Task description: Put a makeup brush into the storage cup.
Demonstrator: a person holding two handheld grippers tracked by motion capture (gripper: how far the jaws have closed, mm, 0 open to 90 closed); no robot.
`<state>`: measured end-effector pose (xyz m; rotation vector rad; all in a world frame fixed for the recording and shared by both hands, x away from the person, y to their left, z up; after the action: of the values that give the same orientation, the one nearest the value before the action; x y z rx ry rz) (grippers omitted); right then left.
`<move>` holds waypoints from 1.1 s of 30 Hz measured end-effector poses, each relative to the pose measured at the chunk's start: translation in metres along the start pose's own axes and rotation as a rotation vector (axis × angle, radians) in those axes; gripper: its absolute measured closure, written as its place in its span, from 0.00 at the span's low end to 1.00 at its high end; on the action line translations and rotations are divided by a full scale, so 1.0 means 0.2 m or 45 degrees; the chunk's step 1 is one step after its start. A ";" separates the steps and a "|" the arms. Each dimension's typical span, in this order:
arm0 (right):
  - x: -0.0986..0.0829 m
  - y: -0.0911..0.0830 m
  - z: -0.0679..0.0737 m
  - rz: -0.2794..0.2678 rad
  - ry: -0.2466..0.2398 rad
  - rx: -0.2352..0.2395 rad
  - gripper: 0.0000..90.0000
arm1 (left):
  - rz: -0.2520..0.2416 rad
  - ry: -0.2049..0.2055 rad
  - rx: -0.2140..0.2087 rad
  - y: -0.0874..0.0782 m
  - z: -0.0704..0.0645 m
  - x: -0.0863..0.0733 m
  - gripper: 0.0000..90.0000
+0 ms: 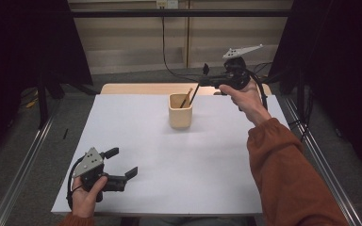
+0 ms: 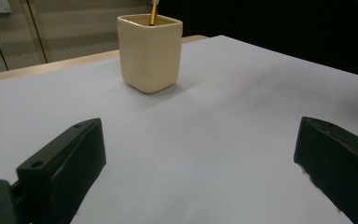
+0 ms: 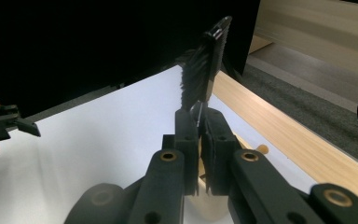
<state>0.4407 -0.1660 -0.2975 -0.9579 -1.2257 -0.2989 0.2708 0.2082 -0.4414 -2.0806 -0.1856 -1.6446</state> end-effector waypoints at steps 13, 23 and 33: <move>0.00 0.09 -0.09 0.021 0.059 -0.067 0.95 | -0.001 -0.004 -0.001 0.00 0.01 0.00 0.02; -0.01 0.20 -0.08 0.053 0.056 -0.089 0.95 | 0.009 -0.010 -0.026 0.01 0.01 0.00 0.02; -0.04 0.27 -0.05 0.075 0.055 -0.082 0.95 | 0.009 0.003 -0.020 0.00 0.01 0.00 0.02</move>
<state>0.4796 -0.1432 -0.3292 -1.0363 -1.1524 -0.3125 0.2715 0.2089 -0.4420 -2.0890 -0.1648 -1.6494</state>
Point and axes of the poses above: each handheld gripper's, and its own axes: y roughly forward along the jaws, x roughly out of its top, z roughly to its left, the point moved 3 cm from there along y, roughly forward along the jaws, and after that the axes turned 14 degrees about -x, right-handed, at the moved point
